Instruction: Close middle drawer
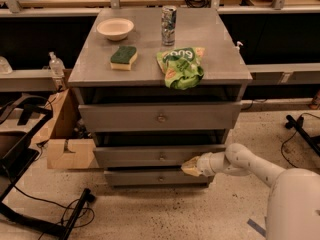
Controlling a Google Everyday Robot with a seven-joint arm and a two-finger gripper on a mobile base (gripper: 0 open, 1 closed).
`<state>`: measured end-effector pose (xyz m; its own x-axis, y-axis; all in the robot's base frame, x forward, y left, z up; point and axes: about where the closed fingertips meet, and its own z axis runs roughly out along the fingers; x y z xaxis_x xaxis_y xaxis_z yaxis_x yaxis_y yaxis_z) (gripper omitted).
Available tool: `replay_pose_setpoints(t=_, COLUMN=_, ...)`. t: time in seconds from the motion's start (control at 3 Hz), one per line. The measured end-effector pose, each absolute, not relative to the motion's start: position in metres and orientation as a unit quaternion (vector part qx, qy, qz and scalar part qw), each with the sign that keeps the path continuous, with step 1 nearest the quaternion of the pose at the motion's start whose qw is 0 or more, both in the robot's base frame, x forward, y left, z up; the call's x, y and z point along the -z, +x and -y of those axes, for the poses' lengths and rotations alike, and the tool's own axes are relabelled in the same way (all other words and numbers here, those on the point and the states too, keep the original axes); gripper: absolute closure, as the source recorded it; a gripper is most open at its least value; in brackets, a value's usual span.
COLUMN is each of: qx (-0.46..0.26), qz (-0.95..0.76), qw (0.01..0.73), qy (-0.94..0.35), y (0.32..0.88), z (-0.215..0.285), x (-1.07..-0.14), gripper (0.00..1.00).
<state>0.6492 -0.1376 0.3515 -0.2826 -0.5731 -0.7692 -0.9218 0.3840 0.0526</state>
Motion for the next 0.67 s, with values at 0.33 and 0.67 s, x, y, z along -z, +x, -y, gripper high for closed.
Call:
replay_pose_setpoints(t=0.33, qx=-0.251, qz=-0.752, qw=0.351, qy=-0.498, y=0.6761, z=0.1394, x=-0.3515, gripper=0.95)
replay_pose_setpoints(t=0.67, qx=-0.246, qz=-0.752, qw=0.356, qy=-0.497, y=0.6825, z=0.1440, x=-0.3546, gripper=1.00)
